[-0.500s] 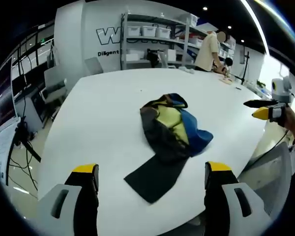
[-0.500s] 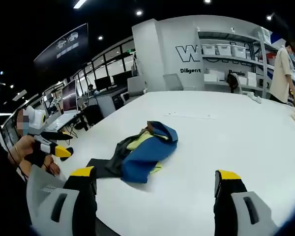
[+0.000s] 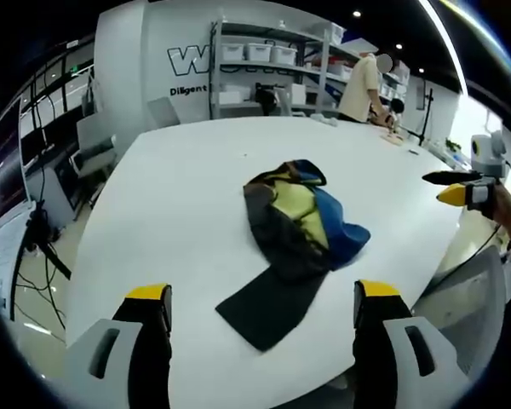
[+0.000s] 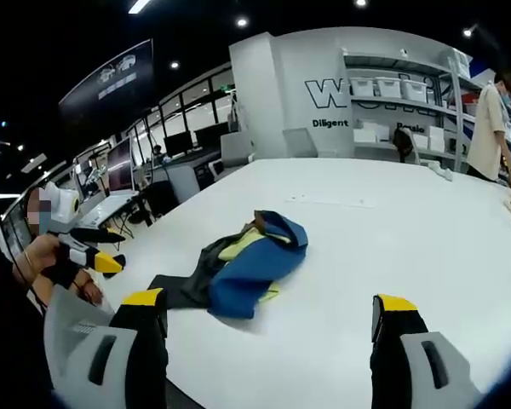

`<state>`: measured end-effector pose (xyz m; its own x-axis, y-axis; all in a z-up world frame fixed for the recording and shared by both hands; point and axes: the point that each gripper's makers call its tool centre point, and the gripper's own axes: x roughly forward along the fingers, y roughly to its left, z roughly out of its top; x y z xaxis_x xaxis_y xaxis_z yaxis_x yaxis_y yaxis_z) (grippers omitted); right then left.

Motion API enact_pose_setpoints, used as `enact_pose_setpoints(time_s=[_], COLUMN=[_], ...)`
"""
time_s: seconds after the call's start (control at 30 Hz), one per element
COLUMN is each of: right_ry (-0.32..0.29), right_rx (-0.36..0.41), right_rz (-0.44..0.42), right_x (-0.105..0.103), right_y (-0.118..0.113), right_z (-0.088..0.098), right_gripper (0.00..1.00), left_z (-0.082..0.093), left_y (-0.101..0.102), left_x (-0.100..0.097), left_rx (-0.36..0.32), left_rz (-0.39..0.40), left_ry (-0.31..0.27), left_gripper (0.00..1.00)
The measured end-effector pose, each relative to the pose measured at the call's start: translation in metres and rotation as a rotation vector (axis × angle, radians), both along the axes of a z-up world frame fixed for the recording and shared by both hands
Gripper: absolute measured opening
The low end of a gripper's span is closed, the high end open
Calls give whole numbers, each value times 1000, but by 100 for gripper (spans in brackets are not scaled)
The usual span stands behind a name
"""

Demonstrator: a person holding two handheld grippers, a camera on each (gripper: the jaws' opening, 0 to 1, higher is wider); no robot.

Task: Fold the garment on the visible template until the final outline fits inside the template.

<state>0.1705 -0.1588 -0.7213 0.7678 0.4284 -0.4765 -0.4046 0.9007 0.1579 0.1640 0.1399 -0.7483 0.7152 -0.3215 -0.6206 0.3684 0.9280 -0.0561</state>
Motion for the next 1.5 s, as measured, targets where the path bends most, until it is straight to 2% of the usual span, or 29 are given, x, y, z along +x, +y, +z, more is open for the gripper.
enact_pose_setpoints(time_s=[1.0, 1.5], right_ry=[22, 18], right_rx=[-25, 22], right_rz=[41, 90], right_x=[-3, 3], right_y=[11, 30], right_z=[-7, 0], right_gripper=[99, 99], left_z=[0, 1], left_y=[1, -3], left_x=[0, 7], left_rx=[7, 10], left_rz=[-1, -13], left_ry=[4, 3], left_gripper=[88, 87])
